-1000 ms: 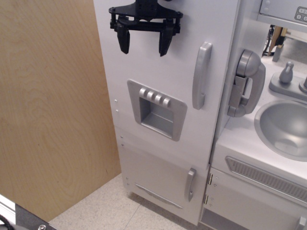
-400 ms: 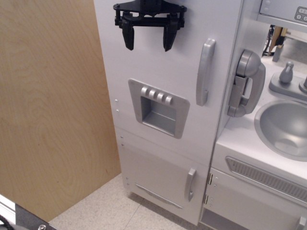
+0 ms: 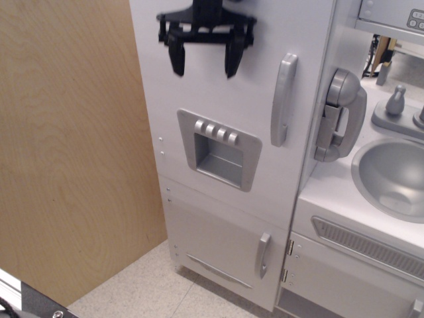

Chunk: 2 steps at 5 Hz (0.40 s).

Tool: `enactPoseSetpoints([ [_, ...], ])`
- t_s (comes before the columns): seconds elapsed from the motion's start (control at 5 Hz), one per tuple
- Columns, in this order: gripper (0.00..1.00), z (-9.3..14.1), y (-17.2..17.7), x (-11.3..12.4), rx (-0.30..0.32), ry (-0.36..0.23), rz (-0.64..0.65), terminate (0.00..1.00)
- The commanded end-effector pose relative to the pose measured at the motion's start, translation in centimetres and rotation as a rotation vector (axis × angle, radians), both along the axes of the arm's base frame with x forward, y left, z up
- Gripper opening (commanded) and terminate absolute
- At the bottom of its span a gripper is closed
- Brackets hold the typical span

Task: Close fridge

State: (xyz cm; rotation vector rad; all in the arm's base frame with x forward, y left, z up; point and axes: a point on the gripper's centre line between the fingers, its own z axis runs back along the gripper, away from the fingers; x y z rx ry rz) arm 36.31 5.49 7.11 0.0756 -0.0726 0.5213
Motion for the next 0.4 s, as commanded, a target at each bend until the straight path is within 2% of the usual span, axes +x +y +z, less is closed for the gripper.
enactPoseSetpoints([
  [0.0, 1.0, 3.5, 0.6, -4.9, 0.01, -0.084, -0.109, 0.0],
  [0.2, 1.0, 4.1, 1.6, -9.0, 0.003, -0.07, -0.218, 0.0],
])
